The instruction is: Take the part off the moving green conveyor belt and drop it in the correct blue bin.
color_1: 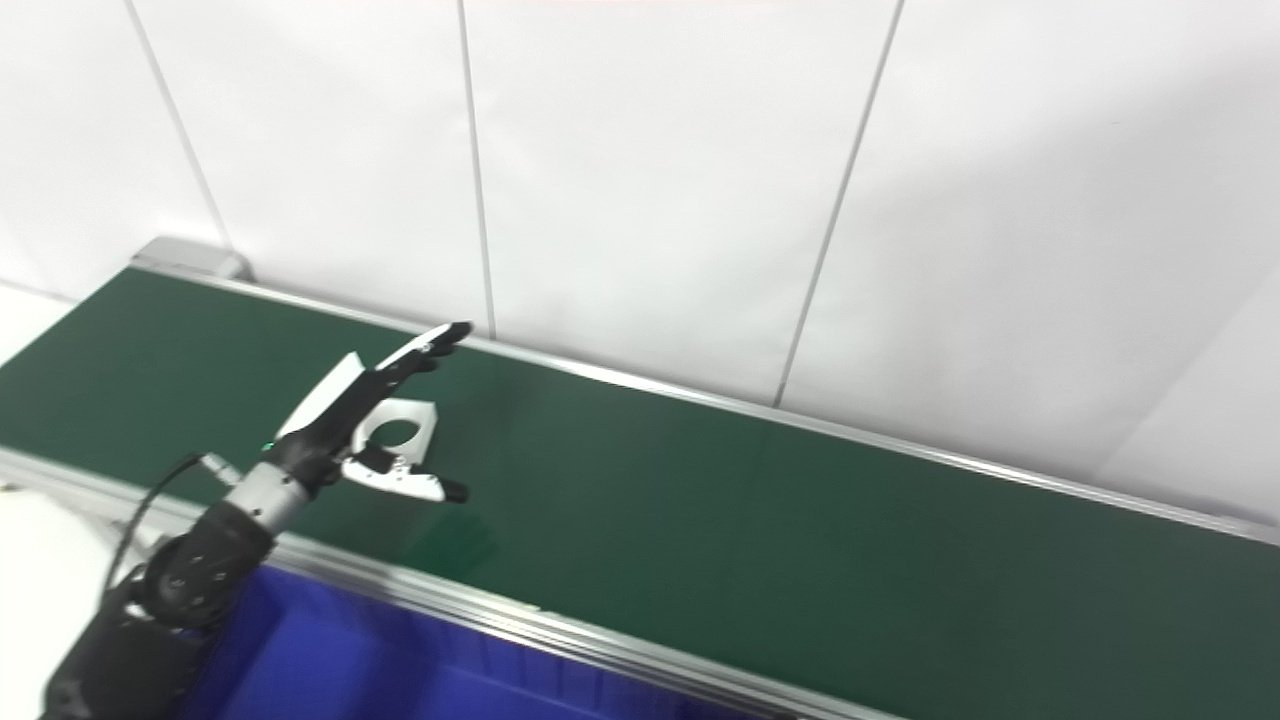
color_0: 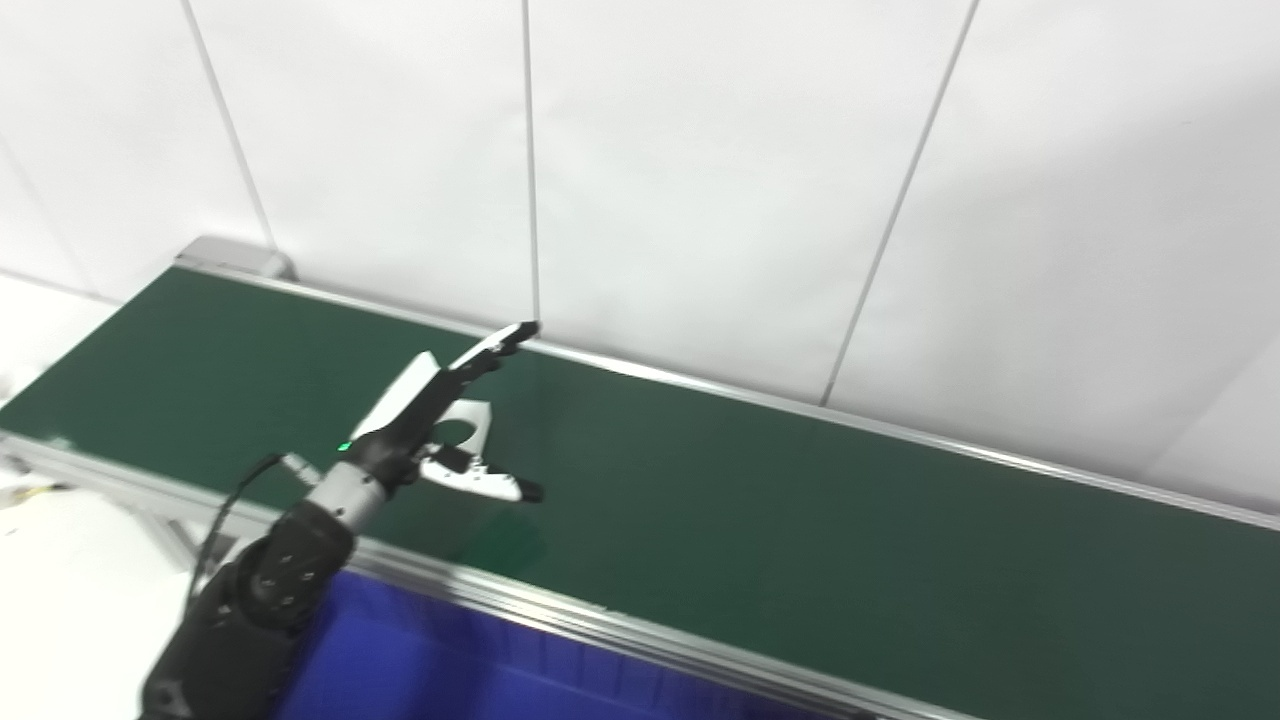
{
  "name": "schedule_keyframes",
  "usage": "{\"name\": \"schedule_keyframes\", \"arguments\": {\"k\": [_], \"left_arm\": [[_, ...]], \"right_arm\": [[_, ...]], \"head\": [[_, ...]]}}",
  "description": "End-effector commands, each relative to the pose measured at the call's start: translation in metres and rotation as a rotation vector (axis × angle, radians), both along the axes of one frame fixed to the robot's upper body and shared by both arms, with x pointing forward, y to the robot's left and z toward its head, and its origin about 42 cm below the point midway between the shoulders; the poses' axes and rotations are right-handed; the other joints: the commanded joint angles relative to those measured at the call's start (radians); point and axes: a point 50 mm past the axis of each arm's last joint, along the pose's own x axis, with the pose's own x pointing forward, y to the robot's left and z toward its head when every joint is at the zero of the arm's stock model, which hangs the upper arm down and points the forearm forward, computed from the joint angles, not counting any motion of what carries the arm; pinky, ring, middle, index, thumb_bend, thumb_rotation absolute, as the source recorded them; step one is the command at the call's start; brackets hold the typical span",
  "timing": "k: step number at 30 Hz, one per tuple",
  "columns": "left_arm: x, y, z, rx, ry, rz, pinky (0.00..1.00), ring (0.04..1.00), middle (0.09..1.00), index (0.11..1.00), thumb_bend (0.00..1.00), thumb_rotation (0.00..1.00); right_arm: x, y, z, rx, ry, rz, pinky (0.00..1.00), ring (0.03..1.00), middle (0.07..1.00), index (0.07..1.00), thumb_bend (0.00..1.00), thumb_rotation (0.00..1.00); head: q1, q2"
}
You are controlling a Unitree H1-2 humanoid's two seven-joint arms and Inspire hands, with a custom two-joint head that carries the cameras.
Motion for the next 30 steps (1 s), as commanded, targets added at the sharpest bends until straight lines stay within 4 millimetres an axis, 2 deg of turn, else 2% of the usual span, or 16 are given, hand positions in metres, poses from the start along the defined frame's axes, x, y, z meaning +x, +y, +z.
{"name": "schedule_keyframes", "arguments": {"k": [1,8,15,17,24,30], "left_arm": [[0.017,0.009,0.023,0.049,-0.072,0.007,0.89,0.936,0.959,0.943,0.84,0.16],[0.037,0.018,0.018,0.162,-0.058,0.0,0.89,0.958,0.969,0.939,0.86,0.12],[0.051,0.009,0.019,0.305,-0.017,0.02,0.88,0.941,0.981,0.943,0.9,0.14],[0.053,0.008,0.018,0.347,-0.007,0.024,0.92,0.966,0.987,0.944,0.91,0.15],[0.061,-0.001,0.015,0.455,0.007,0.029,0.98,0.991,0.988,0.941,0.93,0.13],[0.07,-0.007,0.013,0.535,0.028,0.035,1.0,1.0,0.996,0.95,0.91,0.14]], "right_arm": [[0.002,0.002,0.013,0.016,-0.082,0.0,0.63,0.703,0.765,0.82,0.86,0.17],[0.002,0.001,0.013,0.021,-0.077,0.006,0.65,0.717,0.775,0.826,0.85,0.18],[0.001,0.0,0.017,0.007,-0.075,0.001,0.65,0.715,0.774,0.829,0.84,0.19],[0.001,0.0,0.018,0.005,-0.074,0.001,0.65,0.717,0.777,0.83,0.84,0.19],[0.001,-0.002,0.018,0.027,-0.087,0.0,0.64,0.71,0.774,0.829,0.84,0.16],[0.0,-0.003,0.018,0.039,-0.089,0.003,0.65,0.72,0.777,0.834,0.83,0.16]], "head": [[-0.001,0.003],[0.009,0.017],[0.028,0.033],[0.032,0.036],[0.052,0.044],[0.071,0.051]]}}
